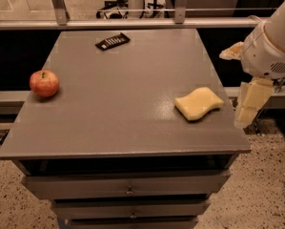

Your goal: Move sponge near rxbar chocolate

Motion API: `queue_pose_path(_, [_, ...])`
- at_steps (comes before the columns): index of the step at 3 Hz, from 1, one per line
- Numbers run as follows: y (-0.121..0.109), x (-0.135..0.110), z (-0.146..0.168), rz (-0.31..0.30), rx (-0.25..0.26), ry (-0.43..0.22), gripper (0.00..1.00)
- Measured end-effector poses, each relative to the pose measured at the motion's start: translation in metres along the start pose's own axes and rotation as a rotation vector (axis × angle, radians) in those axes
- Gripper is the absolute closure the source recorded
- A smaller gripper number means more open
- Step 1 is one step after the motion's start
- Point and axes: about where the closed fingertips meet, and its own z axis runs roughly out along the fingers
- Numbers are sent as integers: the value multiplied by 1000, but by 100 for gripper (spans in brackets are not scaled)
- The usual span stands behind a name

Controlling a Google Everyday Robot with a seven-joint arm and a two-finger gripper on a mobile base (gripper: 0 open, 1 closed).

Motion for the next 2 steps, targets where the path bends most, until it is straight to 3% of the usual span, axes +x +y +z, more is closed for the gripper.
queue_pose_path(2, [-33,5,56,-128,-66,-35,0])
